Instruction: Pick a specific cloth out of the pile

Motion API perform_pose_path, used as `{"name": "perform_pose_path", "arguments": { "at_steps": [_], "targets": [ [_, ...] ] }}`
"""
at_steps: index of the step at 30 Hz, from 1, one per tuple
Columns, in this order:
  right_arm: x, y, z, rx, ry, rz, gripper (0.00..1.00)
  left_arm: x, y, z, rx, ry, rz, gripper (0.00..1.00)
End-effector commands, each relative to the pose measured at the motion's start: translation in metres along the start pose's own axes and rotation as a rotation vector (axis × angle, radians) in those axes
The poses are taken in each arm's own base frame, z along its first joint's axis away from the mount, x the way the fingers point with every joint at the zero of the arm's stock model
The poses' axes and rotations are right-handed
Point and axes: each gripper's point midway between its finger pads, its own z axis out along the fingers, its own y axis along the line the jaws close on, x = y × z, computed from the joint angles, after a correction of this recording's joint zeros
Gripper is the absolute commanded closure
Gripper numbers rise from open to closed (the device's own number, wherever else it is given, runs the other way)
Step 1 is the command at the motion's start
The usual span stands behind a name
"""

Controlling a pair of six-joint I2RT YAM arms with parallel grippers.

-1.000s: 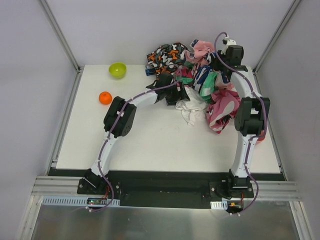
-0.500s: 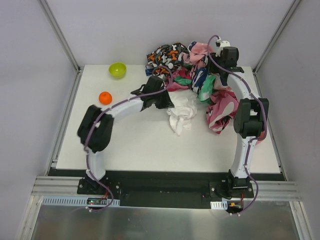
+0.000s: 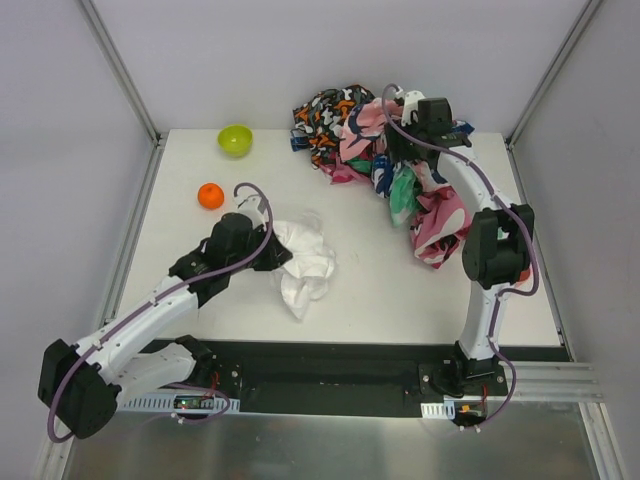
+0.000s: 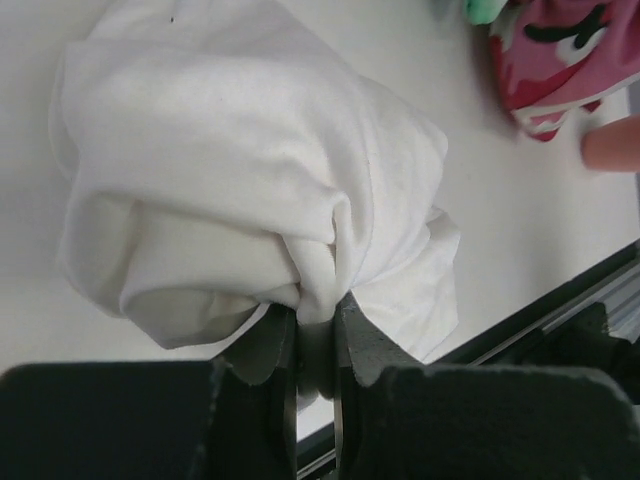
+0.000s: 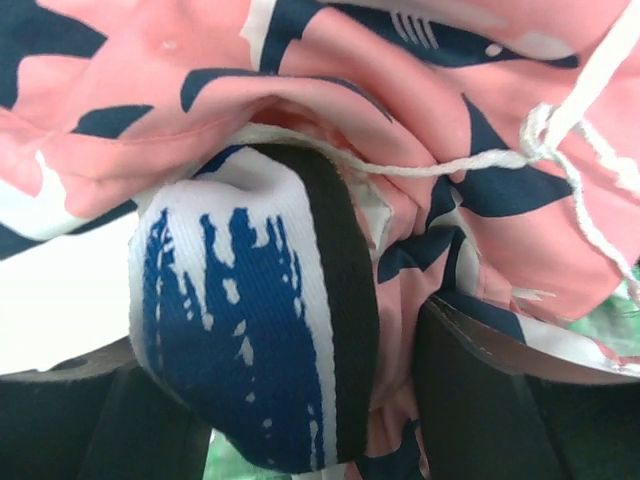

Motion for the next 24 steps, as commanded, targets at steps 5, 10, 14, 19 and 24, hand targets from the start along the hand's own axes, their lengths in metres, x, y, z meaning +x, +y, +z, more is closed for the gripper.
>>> {"name": "perform_pose_path", "arguments": {
  "at_steps": [5,10,14,19,24],
  "targets": [
    [0.011,0.062,-0.06,-0.166,0.078,-0.095,0.26,0.046,0.048,-0.013,-0.133,0.038,-0.042,1.0],
    [0.005,0.089,-0.093,-0.211,0.063,-0.153,0.13,0.089,0.069,-0.004,-0.192,0.179,-0.11,0.98],
    [0.006,0.113,-0.122,-0.267,0.05,-0.209,0.05,0.105,0.071,-0.007,-0.188,0.236,-0.124,0.54],
    [0.003,0.131,-0.157,-0.313,-0.01,-0.205,0.04,0.085,0.06,-0.023,-0.155,0.16,-0.111,0.01],
    [0.005,0.122,-0.187,-0.238,-0.145,-0.07,0.04,0.044,0.049,-0.056,-0.171,0.018,-0.056,0.01]
  ]
}}
